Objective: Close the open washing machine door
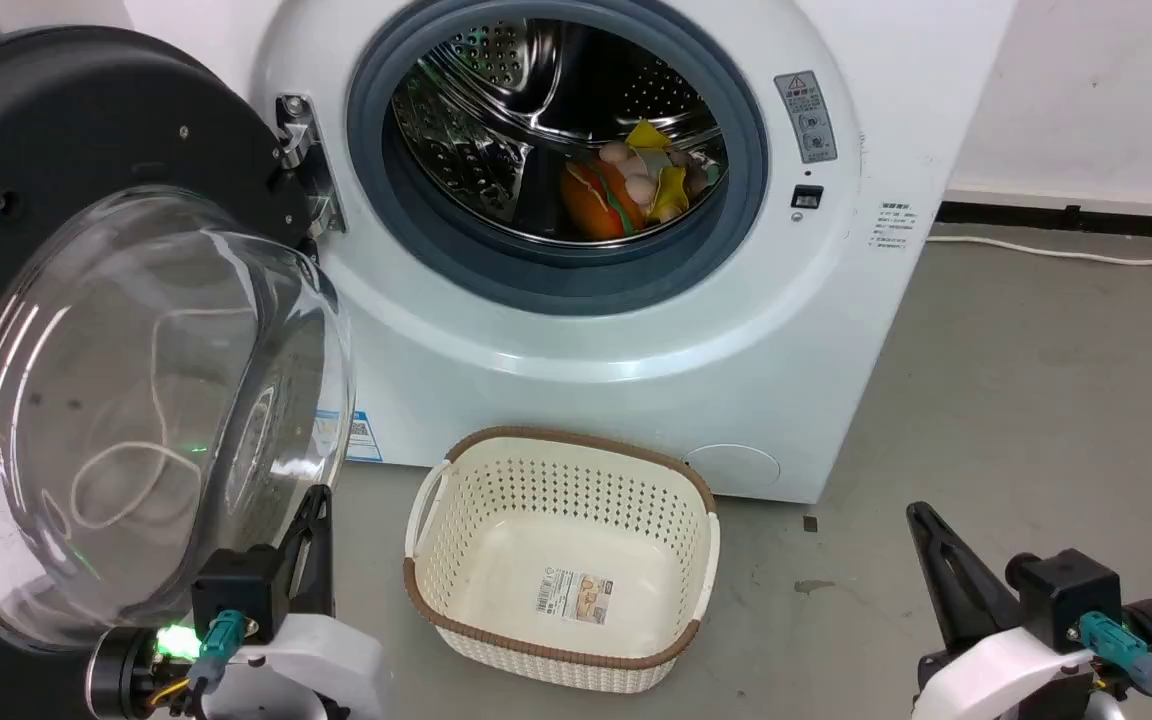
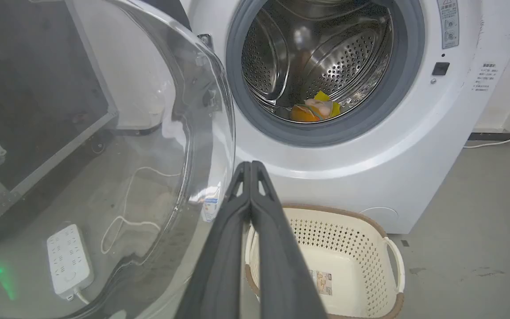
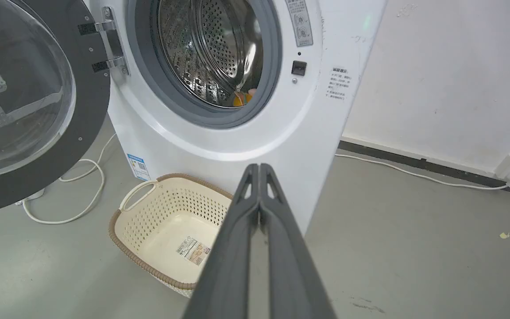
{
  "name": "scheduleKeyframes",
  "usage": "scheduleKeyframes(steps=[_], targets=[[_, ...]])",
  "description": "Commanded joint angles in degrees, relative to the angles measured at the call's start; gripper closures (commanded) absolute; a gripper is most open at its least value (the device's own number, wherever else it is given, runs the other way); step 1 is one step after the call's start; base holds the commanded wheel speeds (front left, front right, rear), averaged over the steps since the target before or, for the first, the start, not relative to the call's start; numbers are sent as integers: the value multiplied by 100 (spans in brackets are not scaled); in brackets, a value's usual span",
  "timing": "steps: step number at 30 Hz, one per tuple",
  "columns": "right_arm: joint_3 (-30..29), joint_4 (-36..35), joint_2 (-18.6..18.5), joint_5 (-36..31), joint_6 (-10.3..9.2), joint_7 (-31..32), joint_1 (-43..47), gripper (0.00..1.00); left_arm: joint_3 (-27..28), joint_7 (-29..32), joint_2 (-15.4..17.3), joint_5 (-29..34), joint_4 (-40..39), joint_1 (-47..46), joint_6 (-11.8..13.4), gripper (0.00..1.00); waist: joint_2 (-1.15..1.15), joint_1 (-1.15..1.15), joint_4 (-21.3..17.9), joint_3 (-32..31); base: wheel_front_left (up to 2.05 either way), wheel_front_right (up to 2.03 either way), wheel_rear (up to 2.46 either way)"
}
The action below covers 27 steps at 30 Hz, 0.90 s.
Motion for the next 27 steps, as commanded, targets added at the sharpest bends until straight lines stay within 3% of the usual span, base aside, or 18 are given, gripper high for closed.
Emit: scheduleKeyframes(steps=[1,27], targets=[[-1,-28,0,-28,5,2,-80,100,8,1,0,16,-24,79,-31,100,0,0,0,0,0,0,0],[-1,-28,0,-28,5,2,-80,100,8,1,0,16,-24,79,-31,100,0,0,0,0,0,0,0]])
